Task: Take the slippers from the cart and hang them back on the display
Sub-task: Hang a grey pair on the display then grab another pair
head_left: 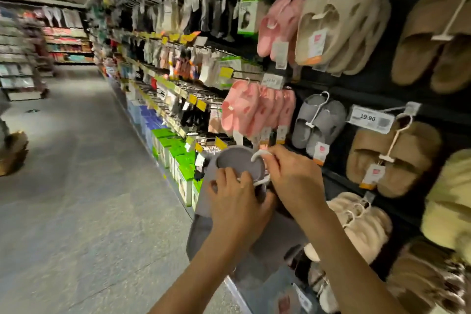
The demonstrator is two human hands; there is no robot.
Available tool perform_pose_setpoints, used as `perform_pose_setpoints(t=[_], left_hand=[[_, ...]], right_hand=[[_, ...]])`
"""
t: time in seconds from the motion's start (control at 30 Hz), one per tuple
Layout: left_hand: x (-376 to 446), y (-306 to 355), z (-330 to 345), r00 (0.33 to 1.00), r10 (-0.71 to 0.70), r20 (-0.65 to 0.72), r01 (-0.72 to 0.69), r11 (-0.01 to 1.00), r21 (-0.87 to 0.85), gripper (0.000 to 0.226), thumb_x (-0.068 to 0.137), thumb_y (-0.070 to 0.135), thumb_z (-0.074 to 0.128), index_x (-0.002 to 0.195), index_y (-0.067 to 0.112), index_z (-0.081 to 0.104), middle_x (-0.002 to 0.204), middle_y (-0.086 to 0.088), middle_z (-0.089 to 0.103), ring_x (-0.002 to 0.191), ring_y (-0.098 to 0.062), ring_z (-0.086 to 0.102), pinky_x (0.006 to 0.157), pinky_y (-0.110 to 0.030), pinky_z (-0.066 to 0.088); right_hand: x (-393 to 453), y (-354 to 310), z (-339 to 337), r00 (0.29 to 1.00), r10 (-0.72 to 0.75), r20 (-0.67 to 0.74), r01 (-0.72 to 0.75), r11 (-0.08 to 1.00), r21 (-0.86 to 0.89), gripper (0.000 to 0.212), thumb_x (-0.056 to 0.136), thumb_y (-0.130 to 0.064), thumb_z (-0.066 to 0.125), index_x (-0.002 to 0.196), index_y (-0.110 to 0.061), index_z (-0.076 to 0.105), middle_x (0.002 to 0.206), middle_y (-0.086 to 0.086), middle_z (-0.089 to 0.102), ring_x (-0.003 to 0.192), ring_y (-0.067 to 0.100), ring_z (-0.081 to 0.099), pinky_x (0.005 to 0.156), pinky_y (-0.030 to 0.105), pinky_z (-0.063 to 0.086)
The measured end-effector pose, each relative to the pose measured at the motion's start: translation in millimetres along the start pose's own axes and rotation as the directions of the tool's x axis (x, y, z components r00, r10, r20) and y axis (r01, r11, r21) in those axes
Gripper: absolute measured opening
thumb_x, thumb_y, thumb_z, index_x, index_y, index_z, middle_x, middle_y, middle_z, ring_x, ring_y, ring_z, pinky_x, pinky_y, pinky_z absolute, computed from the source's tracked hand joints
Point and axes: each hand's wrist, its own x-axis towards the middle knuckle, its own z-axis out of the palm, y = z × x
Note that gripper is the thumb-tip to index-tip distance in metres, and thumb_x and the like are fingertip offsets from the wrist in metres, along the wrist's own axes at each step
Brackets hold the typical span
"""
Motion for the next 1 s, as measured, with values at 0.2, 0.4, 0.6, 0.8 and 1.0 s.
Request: perform_pose_setpoints(t=[0.2,0.4,0.6,0.8,1.0], left_hand=[[73.0,-3.3,48.7,0.978,0.201,0.048,-0.196,0.976,-0.100,0.043,0.064,0.061,0.038,0.061,0.022,0.055,0.069,-0.003,0.059,0.074,-0.027,0.059,0.066,-0.036,0.043],[135.7,14.8,100.2,0.930,0.349,0.114,-0.320,0.924,-0.210,0.050,0.065,0.064,0.032,0.063,0.020,0.058,0.070,-0.003,0.059,0.075,-0.026,0.060,0.069,-0.039,0.038],[197.5,36.1,163.4,0.857,0.467,0.218,-0.374,0.855,-0.360,0.060,0.070,0.063,0.024,0.081,0.017,0.061,0.088,-0.007,0.058,0.092,-0.028,0.054,0.076,-0.044,0.040],[261.3,72.8,233.5,0.805,0.537,0.252,-0.415,0.813,-0.408,0.064,0.065,0.066,0.023,0.081,0.021,0.066,0.087,-0.004,0.061,0.094,-0.026,0.056,0.078,-0.045,0.042],[310.5,101.7,275.2,0.699,0.632,0.334,-0.458,0.755,-0.470,0.091,0.058,0.066,0.002,0.117,0.025,0.058,0.123,-0.006,0.054,0.119,-0.026,0.036,0.094,-0.045,0.025]], right_hand=[[45.4,28.1,29.9,0.985,0.170,-0.041,-0.174,0.977,-0.122,0.032,0.094,-0.038,0.039,0.093,-0.017,0.064,0.076,0.009,0.070,0.069,0.034,0.065,0.054,0.036,0.044],[87.4,68.5,63.6,0.963,0.236,-0.130,-0.259,0.943,-0.211,0.020,0.092,-0.029,0.050,0.088,-0.016,0.064,0.071,0.009,0.069,0.062,0.032,0.064,0.053,0.036,0.047],[130.4,126.7,110.3,0.943,0.284,-0.171,-0.324,0.900,-0.291,0.022,0.093,-0.029,0.051,0.089,-0.011,0.064,0.071,0.013,0.069,0.062,0.035,0.064,0.053,0.039,0.049],[178.6,199.1,152.7,0.890,0.424,-0.168,-0.456,0.839,-0.297,0.024,0.093,-0.031,0.050,0.086,-0.012,0.062,0.074,0.015,0.068,0.068,0.036,0.063,0.057,0.043,0.050],[210.1,245.3,166.6,0.844,0.520,-0.132,-0.532,0.783,-0.323,0.025,0.093,-0.031,0.046,0.089,-0.012,0.061,0.081,0.016,0.067,0.076,0.036,0.062,0.065,0.044,0.050]])
